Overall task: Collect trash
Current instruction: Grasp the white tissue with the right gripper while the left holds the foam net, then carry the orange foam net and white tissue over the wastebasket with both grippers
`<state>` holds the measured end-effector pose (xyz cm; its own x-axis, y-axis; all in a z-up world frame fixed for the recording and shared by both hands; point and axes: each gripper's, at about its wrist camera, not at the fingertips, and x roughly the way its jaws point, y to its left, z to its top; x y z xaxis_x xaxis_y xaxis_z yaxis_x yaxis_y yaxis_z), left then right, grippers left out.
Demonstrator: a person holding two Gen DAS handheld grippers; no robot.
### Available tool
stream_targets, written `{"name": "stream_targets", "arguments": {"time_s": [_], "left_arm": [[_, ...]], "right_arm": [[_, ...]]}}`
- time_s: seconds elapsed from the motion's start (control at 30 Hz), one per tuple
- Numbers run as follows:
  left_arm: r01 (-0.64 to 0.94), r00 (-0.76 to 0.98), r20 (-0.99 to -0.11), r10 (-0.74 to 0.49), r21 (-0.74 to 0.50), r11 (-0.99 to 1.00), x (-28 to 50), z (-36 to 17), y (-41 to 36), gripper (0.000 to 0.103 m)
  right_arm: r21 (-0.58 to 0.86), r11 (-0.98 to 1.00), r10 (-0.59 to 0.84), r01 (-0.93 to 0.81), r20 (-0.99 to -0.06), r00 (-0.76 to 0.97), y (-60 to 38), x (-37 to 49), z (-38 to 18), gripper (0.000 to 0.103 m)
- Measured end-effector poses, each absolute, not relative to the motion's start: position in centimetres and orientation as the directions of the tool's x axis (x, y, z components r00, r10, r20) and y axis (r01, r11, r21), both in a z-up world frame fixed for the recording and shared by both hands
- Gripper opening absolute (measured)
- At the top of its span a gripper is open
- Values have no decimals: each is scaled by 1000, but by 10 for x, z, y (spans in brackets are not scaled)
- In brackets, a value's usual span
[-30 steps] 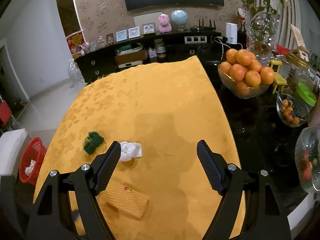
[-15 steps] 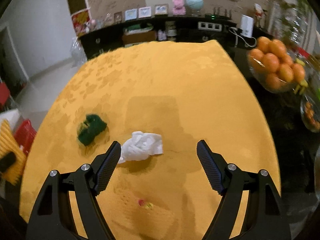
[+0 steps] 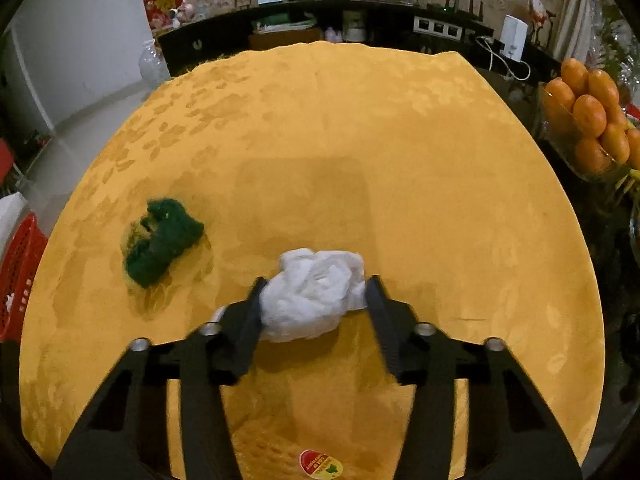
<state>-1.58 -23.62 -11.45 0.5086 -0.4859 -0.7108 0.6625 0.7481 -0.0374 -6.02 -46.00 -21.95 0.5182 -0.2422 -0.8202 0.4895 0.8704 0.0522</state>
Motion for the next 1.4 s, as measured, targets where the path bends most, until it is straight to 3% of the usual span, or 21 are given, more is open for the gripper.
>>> {"name": "stream_targets", "arguments": {"time_s": [0.13,0.53,0.83,1.17,1.4], "left_arm": [[654,520,-704,-484,-37,756,-15,-112,-236,34],[614,574,-672,-468,-24,789,-8,-99,-225,34],[567,650,-610,-454,-10,824,1,-60,-207,34],[453,755,-523,-394,-17,891,40,-7,-182,34],[368,792,-514,-329,-27,929,66,-13,-157,34]], "right_arm": [[58,874,-242,483,-809,535,-459,-64,-215,34],[61,881,-286,469,-721,631,-441,-77,-159,34],[50,905,-299,423,-634,714,-410,-74,-104,34],[41,946,-249,322,-545,801,-374,-42,-39,34],[0,971,-203,240,-532,822,-352,-1,-28,34]]}}
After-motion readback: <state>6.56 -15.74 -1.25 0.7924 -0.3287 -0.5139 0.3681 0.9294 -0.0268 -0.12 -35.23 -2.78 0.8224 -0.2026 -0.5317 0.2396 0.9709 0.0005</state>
